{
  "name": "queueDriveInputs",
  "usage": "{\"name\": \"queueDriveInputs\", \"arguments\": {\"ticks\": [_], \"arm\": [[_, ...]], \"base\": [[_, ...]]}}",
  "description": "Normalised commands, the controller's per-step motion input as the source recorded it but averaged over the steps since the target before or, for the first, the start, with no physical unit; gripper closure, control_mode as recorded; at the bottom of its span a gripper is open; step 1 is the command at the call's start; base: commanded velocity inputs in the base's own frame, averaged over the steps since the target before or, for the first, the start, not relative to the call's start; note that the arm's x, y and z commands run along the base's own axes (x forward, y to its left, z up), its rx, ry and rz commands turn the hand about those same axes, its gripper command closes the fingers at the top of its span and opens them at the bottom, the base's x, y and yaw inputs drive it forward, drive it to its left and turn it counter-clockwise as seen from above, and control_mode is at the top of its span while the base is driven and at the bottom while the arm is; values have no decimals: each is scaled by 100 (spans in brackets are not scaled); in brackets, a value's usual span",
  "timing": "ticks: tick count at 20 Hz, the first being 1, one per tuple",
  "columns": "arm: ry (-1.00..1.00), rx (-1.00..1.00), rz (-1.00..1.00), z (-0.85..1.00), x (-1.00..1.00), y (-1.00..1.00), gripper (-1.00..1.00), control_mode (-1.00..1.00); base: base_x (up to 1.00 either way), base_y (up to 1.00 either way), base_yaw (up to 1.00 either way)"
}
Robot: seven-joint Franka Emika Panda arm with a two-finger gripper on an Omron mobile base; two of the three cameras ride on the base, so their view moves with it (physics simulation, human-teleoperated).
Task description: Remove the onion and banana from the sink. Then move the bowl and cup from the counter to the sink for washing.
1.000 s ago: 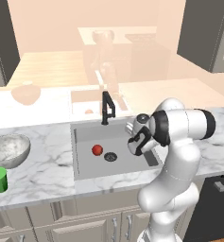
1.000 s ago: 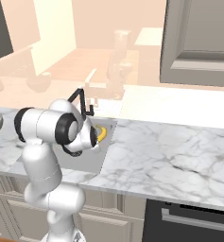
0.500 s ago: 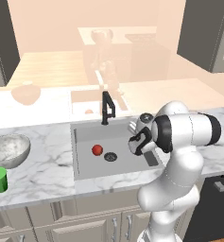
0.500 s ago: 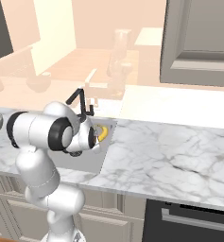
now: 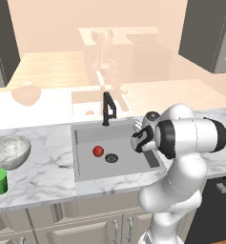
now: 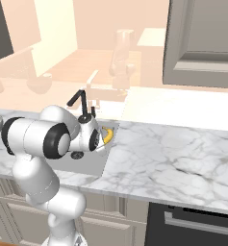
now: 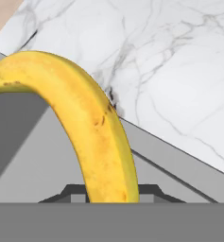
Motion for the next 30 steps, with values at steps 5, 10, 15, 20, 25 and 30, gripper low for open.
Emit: {"name": "queueDriveInputs", "arguments": {"ticks": [5,10,15,20,25,30], "arm": [[7,0,0,18,-1,-16,100,-100],[7,0,0,13,-1,-14,100,-100],[7,0,0,7,-3,-16,100,-100],[7,0,-4,0,-1,-17,100,-100],[2,0,-9,0,0,-19,100,-100],[3,1,-9,-2,0,-21,100,-100]], "base": [[0,0,0],[0,0,0],[0,0,0],[0,0,0],[0,0,0],[0,0,0]]}}
